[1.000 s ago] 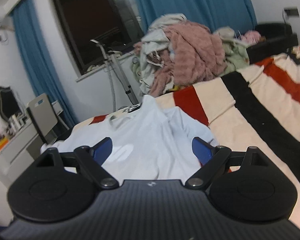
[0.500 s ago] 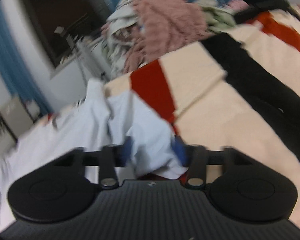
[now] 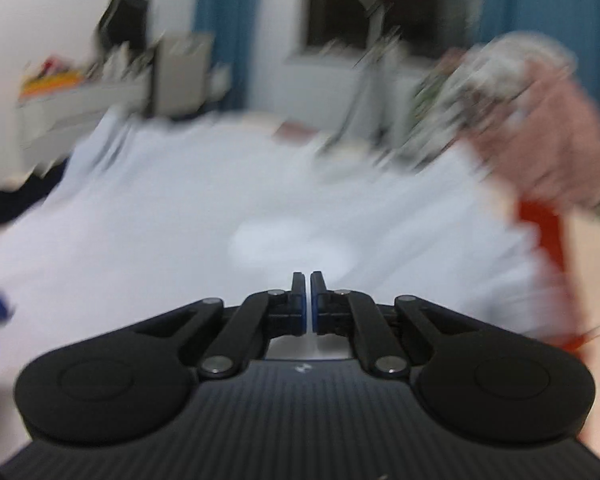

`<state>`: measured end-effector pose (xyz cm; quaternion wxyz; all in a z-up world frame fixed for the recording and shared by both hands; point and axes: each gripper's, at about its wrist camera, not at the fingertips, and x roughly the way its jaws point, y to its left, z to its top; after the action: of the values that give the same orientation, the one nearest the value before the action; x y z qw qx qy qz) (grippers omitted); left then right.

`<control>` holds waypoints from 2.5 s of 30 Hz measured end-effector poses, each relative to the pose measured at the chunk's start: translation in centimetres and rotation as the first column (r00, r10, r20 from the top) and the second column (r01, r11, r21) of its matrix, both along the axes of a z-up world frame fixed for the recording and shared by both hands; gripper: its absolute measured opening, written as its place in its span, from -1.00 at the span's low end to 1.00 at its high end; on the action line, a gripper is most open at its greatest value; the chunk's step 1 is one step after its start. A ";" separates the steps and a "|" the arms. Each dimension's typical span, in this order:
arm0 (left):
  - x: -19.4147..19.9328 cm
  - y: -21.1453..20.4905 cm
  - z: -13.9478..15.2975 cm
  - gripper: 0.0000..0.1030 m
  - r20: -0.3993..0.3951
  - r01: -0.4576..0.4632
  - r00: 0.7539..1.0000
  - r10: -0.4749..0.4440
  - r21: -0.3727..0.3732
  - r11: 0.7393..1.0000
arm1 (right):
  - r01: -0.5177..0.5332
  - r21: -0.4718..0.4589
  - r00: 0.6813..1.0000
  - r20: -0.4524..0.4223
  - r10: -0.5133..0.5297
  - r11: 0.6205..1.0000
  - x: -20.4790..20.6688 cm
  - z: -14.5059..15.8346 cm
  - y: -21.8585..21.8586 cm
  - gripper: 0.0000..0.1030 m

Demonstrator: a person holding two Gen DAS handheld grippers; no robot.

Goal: Fold clothes

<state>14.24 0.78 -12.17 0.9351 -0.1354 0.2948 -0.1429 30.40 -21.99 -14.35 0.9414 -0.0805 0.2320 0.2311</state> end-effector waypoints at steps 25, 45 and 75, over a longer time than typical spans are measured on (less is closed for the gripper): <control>0.0 -0.1 0.8 0.59 0.040 -0.060 0.997 0.060 -0.002 0.998 | 0.455 0.229 0.888 -0.046 -0.457 0.861 2.0 1.1 -10.3 -0.76; -0.4 1.3 0.8 0.59 0.023 -0.068 0.997 0.070 -0.096 0.993 | 0.144 0.585 0.989 -0.097 -0.107 0.798 1.1 4.4 -8.3 0.34; 1.9 0.4 -1.5 0.60 0.006 -0.074 0.997 0.074 -0.008 0.997 | 0.727 0.012 0.685 0.057 -0.727 0.686 14.9 3.8 -23.2 -0.78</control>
<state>16.16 1.20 -13.68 0.9401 -0.1494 0.2860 -0.1099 45.29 -45.23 -10.58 0.9617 0.0059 0.2191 -0.1645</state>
